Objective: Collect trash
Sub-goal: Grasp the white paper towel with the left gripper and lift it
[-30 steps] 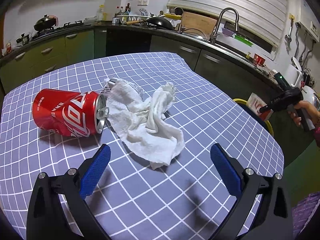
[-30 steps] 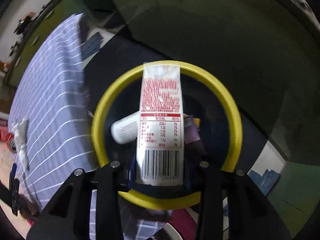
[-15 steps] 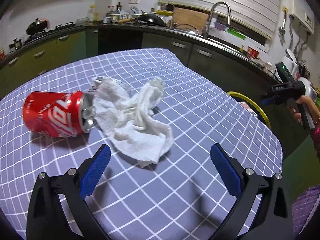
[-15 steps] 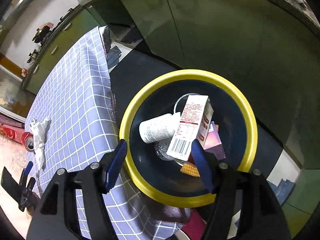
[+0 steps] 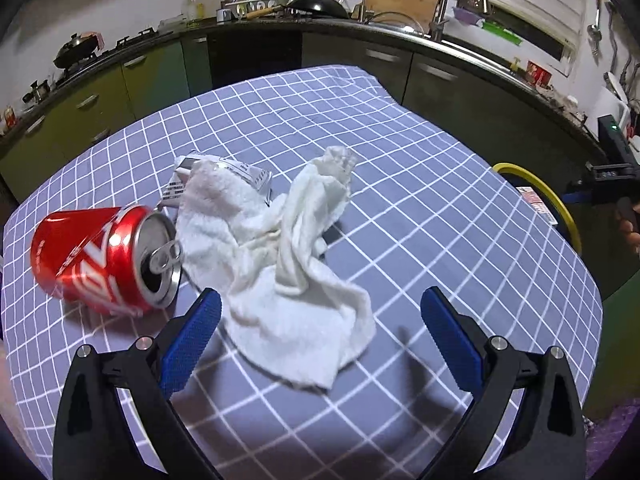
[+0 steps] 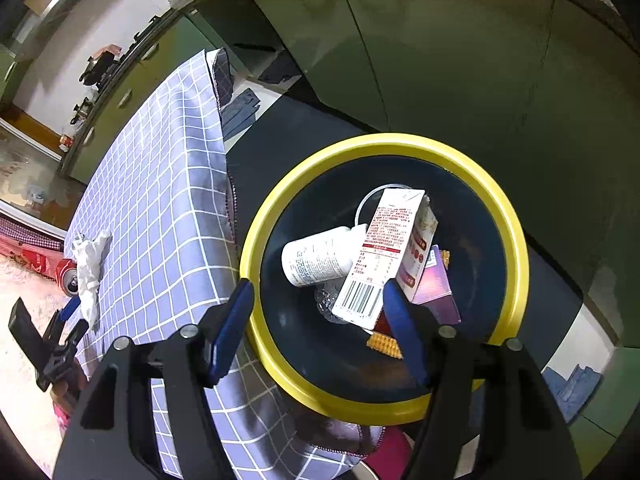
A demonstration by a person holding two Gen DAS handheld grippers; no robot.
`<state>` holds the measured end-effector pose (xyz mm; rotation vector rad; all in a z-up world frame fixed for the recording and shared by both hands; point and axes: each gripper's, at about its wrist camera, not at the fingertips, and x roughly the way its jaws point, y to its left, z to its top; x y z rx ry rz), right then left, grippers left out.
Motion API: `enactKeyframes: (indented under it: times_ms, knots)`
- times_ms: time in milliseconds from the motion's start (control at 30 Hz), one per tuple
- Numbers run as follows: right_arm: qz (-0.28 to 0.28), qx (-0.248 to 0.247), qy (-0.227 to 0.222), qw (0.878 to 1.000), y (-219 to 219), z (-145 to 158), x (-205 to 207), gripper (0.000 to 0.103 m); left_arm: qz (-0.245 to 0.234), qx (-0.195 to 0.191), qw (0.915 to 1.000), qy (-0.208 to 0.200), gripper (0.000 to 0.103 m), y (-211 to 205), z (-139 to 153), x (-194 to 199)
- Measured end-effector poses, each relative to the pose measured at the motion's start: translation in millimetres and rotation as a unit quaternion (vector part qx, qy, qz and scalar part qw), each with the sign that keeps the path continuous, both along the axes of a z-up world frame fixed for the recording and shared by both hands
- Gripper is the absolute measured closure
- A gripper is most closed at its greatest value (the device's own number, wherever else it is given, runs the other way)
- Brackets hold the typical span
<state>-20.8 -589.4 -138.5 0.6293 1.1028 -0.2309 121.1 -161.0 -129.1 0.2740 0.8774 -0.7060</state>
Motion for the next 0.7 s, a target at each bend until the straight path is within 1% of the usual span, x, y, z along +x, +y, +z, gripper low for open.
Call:
enactKeyframes:
  times_ms: [233, 300, 367, 400, 500, 567, 600, 667, 700]
  knots:
    - [0.007, 0.0, 0.003, 1.0, 1.9, -3.1, 4.7, 0.039, 0.008, 0.006, 0.9999, 0.013, 0.005, -15.5, -6.7, 13.1]
    - [0.008, -0.002, 0.003, 1.0, 3.2, -3.2, 5.7, 0.039, 0.012, 0.004, 0.9997, 0.019, 0.01, -16.8, -8.3, 17.2]
    - [0.01, -0.003, 0.004, 1.0, 4.6, -3.1, 6.8, 0.039, 0.018, 0.005, 0.9995, 0.025, 0.026, -18.0, -10.6, 21.7]
    - [0.01, -0.005, 0.005, 1.0, 5.5, -2.9, 7.3, 0.039, 0.023, 0.007, 0.9994, 0.027, 0.029, -18.3, -11.9, 24.1]
    - [0.013, -0.01, 0.007, 1.0, 7.6, -2.4, 8.5, 0.039, 0.033, 0.006, 0.9992, 0.024, 0.046, -15.4, -13.1, 27.8]
    - [0.013, -0.013, 0.008, 1.0, 8.3, -2.1, 9.0, 0.039, 0.043, 0.008, 0.9988, 0.022, 0.065, -12.6, -13.4, 29.4]
    - [0.013, -0.014, 0.008, 1.0, 8.6, -2.0, 9.4, 0.039, 0.048, 0.006, 0.9985, 0.023, 0.07, -9.5, -13.5, 30.7]
    - [0.014, -0.014, 0.008, 1.0, 9.6, -1.9, 10.2, 0.039, 0.058, -0.004, 0.9978, 0.033, 0.086, -2.6, -13.0, 34.0]
    - [0.015, -0.014, 0.008, 1.0, 10.0, -1.9, 10.5, 0.039, 0.059, -0.008, 0.9975, 0.036, 0.087, 1.0, -12.5, 35.0]
